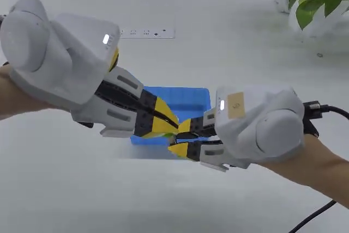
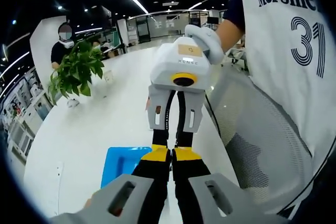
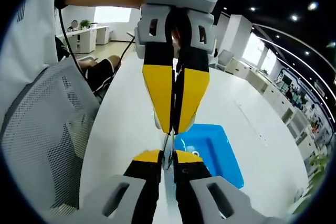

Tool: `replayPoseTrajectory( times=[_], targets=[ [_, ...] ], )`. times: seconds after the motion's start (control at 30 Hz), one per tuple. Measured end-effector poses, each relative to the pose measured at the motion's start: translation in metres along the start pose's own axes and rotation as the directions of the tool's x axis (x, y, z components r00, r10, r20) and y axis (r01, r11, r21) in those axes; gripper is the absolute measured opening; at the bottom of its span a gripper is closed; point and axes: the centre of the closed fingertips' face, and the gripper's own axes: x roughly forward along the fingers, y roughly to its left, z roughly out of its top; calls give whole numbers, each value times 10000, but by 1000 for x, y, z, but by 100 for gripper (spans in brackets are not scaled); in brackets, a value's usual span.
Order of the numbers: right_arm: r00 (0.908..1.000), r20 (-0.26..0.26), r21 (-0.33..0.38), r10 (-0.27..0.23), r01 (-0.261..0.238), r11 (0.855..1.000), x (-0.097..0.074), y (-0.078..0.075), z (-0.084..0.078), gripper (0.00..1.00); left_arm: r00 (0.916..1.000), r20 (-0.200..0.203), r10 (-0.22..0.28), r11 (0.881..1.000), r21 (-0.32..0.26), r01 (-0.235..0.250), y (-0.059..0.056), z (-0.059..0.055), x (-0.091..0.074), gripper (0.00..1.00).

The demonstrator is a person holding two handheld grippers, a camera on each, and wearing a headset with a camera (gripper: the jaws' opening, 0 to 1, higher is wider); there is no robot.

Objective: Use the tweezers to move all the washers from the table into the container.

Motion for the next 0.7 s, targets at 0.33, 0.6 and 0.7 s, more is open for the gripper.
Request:
replayPoseTrajectory(
  times=[0.33, 0.6, 0.7],
  targets=[
    [9990, 107, -279, -432, 435, 9987, -2, -33, 9, 10, 9993, -20, 371, 9984, 423, -369, 27, 7, -10, 5],
    [9984, 78, -223, -562, 564, 9982, 8, -56, 0, 10, 9991, -94, 407, 9981, 460, -402, 55, -2, -3, 5],
    [9984, 52, -139, -562, 563, 9983, 12, -63, -5, 10, 9992, -51, 409, 9986, 352, -407, 64, -8, 1, 5]
  ],
)
